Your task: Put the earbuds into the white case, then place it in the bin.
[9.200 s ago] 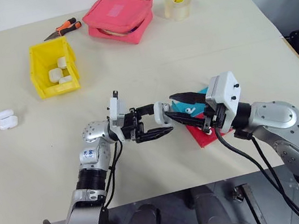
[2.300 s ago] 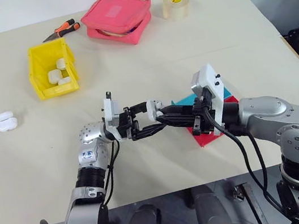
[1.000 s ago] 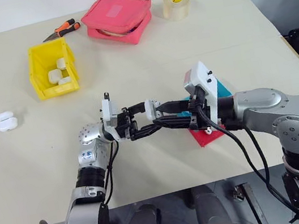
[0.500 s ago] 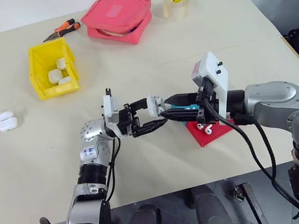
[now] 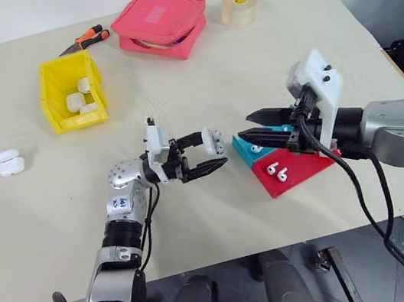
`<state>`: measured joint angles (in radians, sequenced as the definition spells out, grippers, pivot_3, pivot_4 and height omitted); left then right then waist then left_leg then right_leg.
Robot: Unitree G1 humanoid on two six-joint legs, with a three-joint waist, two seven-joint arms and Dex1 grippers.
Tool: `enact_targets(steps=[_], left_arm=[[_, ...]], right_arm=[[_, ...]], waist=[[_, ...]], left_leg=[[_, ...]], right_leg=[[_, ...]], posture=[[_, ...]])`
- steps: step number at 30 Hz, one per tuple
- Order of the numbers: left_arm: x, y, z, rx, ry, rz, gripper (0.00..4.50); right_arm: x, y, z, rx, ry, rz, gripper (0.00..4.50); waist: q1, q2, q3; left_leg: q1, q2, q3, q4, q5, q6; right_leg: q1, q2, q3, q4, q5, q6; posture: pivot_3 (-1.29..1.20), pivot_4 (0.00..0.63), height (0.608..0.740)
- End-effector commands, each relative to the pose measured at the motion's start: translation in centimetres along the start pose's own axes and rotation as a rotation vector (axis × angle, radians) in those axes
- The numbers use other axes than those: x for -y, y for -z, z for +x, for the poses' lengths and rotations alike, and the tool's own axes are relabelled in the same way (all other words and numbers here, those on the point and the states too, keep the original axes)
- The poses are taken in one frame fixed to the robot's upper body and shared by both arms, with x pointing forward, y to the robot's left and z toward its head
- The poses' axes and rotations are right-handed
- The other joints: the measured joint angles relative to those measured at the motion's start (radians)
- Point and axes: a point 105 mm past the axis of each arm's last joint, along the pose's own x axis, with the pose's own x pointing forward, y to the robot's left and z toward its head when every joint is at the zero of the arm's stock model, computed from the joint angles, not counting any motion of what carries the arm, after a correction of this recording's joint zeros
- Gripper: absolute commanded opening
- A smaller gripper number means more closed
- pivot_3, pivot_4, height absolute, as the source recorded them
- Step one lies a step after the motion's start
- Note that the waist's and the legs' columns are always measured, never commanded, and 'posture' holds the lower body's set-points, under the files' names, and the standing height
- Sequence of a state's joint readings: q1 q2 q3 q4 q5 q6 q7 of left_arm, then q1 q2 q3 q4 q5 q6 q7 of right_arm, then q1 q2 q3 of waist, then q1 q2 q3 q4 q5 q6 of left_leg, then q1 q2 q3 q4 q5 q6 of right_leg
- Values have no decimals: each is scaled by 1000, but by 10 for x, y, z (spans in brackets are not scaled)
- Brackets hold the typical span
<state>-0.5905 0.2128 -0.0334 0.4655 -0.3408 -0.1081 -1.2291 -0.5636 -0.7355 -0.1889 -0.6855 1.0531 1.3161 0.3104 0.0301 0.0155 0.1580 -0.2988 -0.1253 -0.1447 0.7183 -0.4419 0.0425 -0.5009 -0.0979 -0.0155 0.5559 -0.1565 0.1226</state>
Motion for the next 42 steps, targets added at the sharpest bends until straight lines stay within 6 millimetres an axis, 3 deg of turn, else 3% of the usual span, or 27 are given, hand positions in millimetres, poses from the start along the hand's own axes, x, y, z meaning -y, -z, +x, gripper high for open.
enact_targets(steps=[1,6,10,13,20,24,32,42], left_arm=[[-7,-7,10,-90,-26,91,2795],[-12,-2,18,-214,-35,137,2795],[-15,-1,23,-313,-7,235,2795],[-18,-14,28,-257,-18,242,2795],[-17,-35,27,-183,-18,270,2795],[-15,-44,18,-134,-25,261,2795],[-24,-59,-12,-81,-130,226,2795],[-47,-62,-27,10,-329,192,2795]], right_arm=[[2,-8,-10,5,68,-61,1559],[-11,-14,6,-53,33,-117,41],[-23,-26,32,-48,-8,-128,41],[-29,-30,49,-45,-23,-125,41],[-27,-11,69,-126,-23,-138,41],[-11,-2,58,-159,37,-144,41],[26,-3,13,-150,172,-122,41],[33,-7,-8,53,124,-108,41]], waist=[[0,0,0],[-1,0,0],[-4,0,0],[-3,0,0],[-5,0,0],[-6,0,0],[0,-1,0],[-1,-1,0]], left_leg=[[0,0,0,0,0,0],[0,0,0,0,0,0],[0,1,1,-1,0,0],[0,1,1,-1,0,0],[-1,-1,1,0,0,1],[-1,-1,1,0,0,1],[-1,-1,2,0,0,1],[0,0,3,-1,0,1]], right_leg=[[0,0,0,0,0,0],[0,0,0,0,0,0],[0,0,0,-1,0,0],[-1,1,0,0,0,0],[-2,-1,-3,0,0,0],[-2,-1,-3,0,0,0],[-1,-1,-3,0,1,0],[-1,-1,-3,-1,1,0]], posture=[[0,150,740],[0,150,740],[0,150,740],[0,150,740],[0,150,740],[0,150,740],[0,150,740],[0,150,740]])
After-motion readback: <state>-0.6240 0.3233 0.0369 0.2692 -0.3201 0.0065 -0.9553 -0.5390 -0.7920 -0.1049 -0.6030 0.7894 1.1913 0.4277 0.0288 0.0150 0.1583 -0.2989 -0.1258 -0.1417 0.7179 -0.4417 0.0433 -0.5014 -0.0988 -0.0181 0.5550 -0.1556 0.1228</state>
